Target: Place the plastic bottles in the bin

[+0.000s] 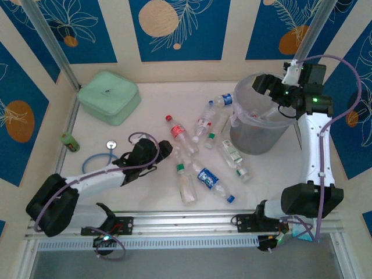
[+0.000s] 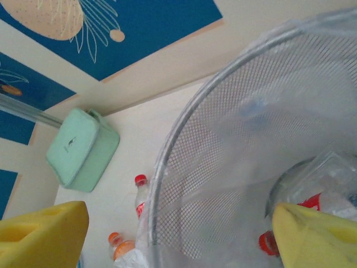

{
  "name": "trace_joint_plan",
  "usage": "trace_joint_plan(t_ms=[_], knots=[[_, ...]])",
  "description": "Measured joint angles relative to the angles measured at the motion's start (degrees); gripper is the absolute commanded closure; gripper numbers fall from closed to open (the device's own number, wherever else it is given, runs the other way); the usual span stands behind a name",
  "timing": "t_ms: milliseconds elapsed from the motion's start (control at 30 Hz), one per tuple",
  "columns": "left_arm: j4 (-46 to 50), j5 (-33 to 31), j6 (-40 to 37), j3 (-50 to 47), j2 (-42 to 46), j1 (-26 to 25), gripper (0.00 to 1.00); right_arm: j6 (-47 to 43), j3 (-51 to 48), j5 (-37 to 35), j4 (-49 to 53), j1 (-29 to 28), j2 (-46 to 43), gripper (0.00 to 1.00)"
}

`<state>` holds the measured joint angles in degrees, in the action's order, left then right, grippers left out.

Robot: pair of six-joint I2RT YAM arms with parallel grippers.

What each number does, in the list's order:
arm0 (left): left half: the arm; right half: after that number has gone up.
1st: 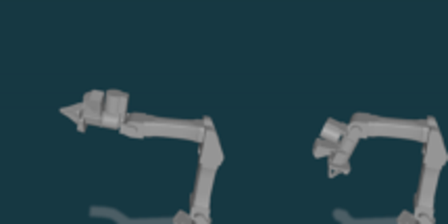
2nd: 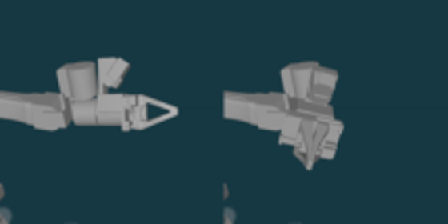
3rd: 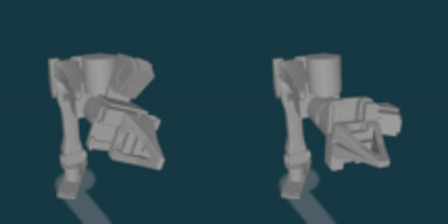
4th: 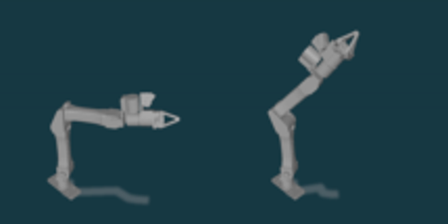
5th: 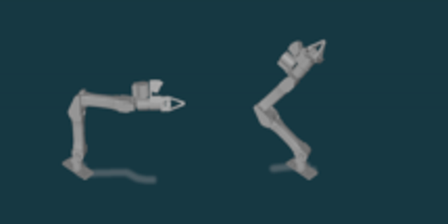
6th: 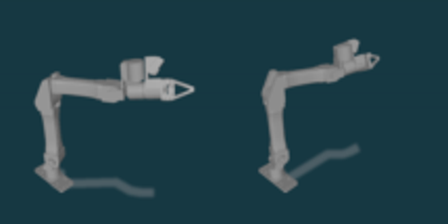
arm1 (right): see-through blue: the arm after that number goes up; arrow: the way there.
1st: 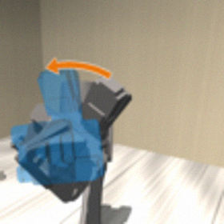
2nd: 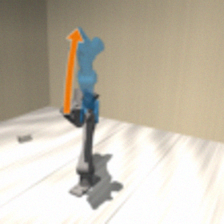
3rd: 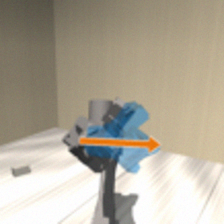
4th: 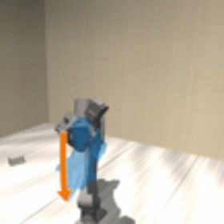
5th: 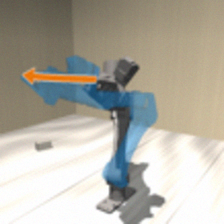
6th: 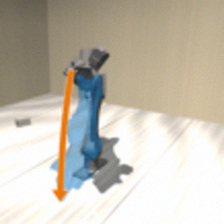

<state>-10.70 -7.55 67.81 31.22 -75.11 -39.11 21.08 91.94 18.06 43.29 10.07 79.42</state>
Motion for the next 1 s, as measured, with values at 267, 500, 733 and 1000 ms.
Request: trace_joint_plan(t_ms=[267, 500, 733, 1000], knots=[[-10.62, 0.59, 10.34, 0.09, -11.76, -1.14, 0.07, -0.02, -0.61, 0.85, -0.07, -0.31, -1.46, 0.14], [-18.62, 0.44, 14.78, 1.05, -16.63, -1.20, 0.19, -0.07, -2.01, 1.46, -0.35, -0.37, -4.98, 0.14], [-21.31, -0.20, 17.16, 0.83, -18.71, -1.20, 0.42, -0.04, -4.96, 1.46, -0.61, -0.37, -8.83, 0.14], [-22.43, -0.20, 17.57, 0.55, -18.71, -1.20, 0.59, -0.02, -14.38, 1.31, -2.49, -0.35, -13.05, 0.15]])
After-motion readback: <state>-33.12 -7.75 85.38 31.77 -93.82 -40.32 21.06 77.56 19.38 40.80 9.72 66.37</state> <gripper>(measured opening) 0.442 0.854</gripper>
